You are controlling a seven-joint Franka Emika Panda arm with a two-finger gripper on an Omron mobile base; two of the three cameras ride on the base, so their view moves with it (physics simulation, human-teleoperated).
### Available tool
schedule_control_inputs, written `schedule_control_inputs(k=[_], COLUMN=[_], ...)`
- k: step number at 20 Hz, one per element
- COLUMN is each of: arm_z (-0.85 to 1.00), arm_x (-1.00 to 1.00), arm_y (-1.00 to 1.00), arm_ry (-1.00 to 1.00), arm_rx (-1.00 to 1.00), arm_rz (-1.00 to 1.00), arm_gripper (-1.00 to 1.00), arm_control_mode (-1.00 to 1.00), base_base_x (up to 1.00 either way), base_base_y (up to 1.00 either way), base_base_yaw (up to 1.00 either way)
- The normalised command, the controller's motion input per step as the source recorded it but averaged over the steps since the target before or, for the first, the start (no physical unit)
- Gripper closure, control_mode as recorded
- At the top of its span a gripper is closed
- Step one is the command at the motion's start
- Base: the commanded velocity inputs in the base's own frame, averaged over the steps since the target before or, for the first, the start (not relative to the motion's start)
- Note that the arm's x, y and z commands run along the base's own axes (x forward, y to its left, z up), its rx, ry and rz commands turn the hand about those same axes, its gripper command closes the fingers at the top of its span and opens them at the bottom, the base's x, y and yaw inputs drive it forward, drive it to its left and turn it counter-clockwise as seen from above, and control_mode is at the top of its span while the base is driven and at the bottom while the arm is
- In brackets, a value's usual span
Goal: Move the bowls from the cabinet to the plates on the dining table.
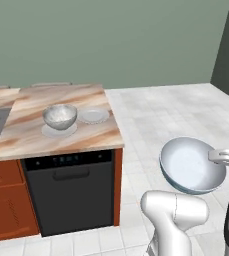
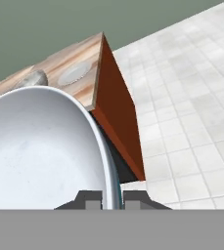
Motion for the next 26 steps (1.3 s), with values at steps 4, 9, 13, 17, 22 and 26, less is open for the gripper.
schedule_control_inputs(k=[4,9,13,17,22,26], arm_z=[0.00,0.00,0.00,0.00,0.00,0.00], arm_x=[0.00,0.00,0.00,0.00,0.00,0.00], arm_y=[0.00,0.00,0.00,0.00,0.00,0.00], arm_ry=[0.00,0.00,0.00,0.00,0.00,0.00], arm_rx=[0.00,0.00,0.00,0.00,0.00,0.00], arm_rz=[0.00,0.00,0.00,0.00,0.00,0.00], arm_gripper=[1.00,1.00,1.00,1.00,1.00,1.00], arm_control_mode=[1.00,1.00,1.00,1.00,1.00,1.00], base_base_x=[0.00,0.01,0.01,0.02,0.03,0.41], base_base_y=[0.17,0.75,0.77,0.50,0.00,0.02], base_base_yaw=[0.00,-0.01,-0.02,-0.02,0.00,0.00])
